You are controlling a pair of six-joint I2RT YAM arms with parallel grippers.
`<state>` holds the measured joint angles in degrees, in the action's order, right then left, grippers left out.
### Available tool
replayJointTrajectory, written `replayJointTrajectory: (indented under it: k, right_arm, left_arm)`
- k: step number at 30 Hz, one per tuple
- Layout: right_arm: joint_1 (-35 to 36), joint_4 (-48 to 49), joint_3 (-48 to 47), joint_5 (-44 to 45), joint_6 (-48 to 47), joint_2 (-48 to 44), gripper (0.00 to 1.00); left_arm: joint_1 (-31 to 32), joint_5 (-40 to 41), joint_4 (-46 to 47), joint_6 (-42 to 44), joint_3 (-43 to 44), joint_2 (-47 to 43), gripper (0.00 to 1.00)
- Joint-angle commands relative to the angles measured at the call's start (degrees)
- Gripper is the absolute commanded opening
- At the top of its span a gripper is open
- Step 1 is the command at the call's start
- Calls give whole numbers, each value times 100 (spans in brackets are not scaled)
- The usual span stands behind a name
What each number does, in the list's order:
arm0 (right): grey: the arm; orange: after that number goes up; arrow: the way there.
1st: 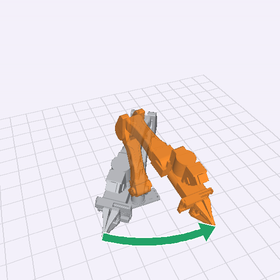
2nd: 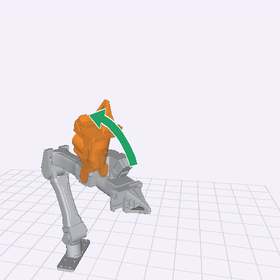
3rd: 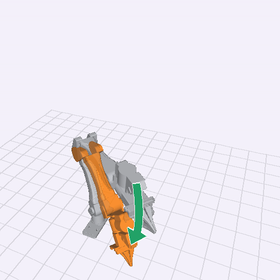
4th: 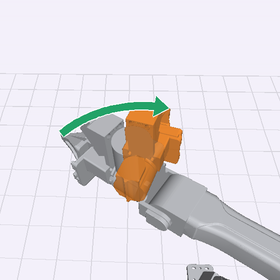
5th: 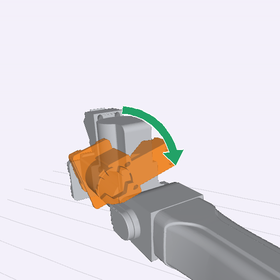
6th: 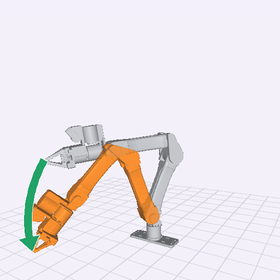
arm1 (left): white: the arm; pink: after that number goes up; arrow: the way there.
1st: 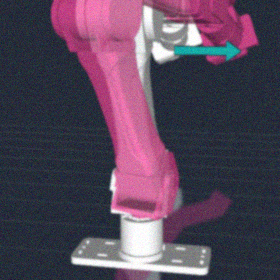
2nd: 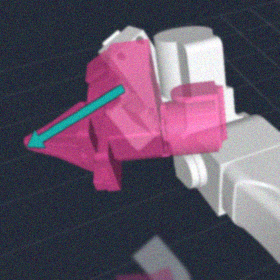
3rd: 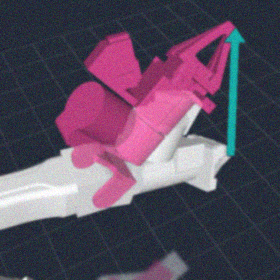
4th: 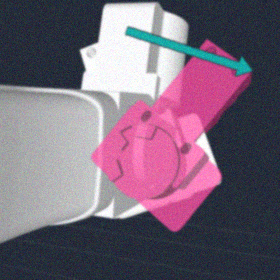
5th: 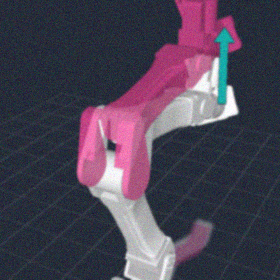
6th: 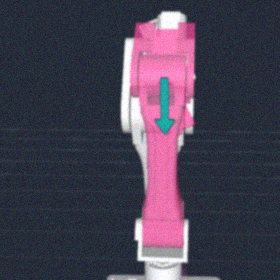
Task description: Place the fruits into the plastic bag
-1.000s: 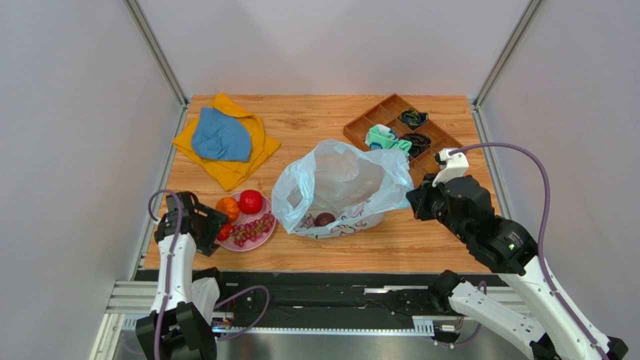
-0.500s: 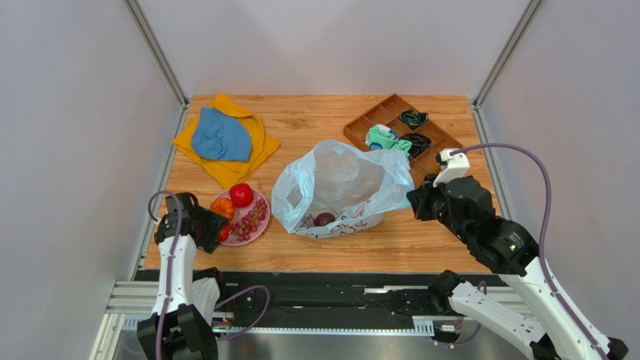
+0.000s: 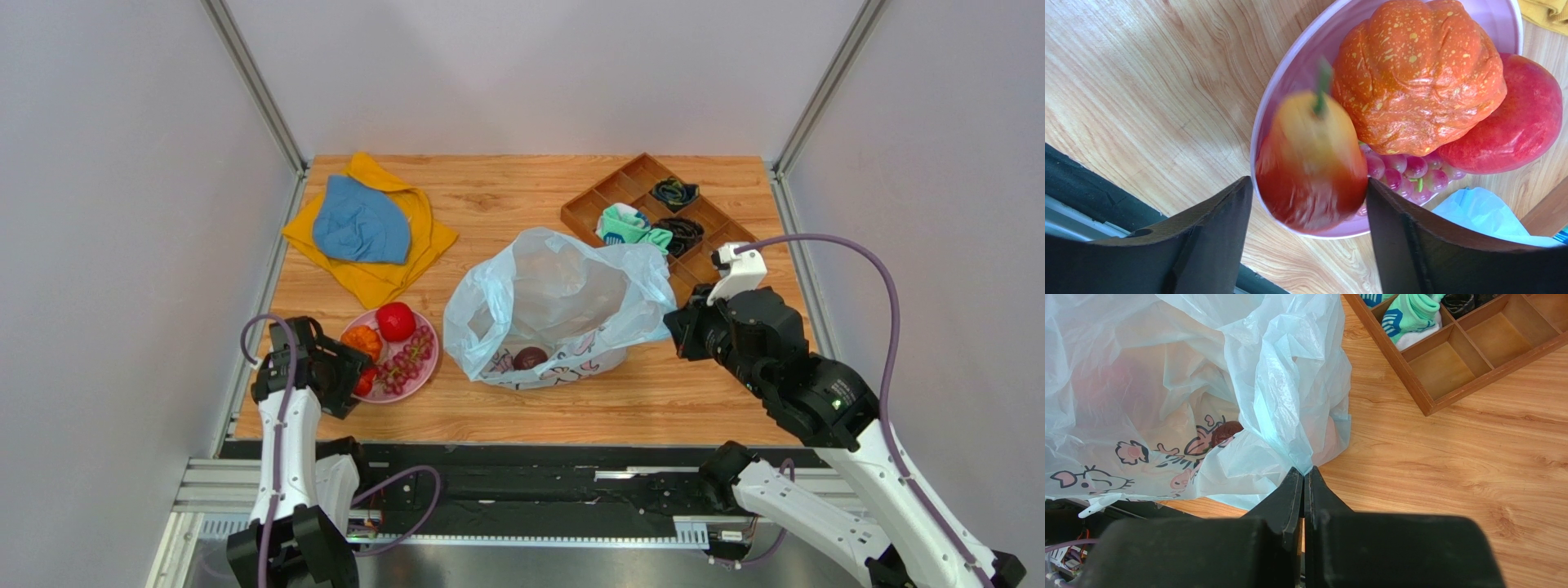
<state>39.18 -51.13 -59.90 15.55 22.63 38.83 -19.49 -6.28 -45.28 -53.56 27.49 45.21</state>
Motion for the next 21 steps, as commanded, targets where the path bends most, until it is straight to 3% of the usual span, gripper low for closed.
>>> replayJointTrajectory:
  k: [1, 5, 12, 21]
  right_arm:
    - [2, 174, 13, 106, -57, -51, 0]
    - [-7, 174, 22, 115, -48, -51, 0]
    - [-7, 174, 22, 124, -40, -51, 0]
    - [-7, 174, 48, 132, -40, -24, 0]
  left_arm:
    - [-64, -22, 1, 74, 178, -39, 79]
    - [-64, -39, -7, 48, 169, -56, 81]
    - [-55, -66, -86, -14, 178, -126, 73]
    - [-64, -162, -289, -76, 266, -285, 71]
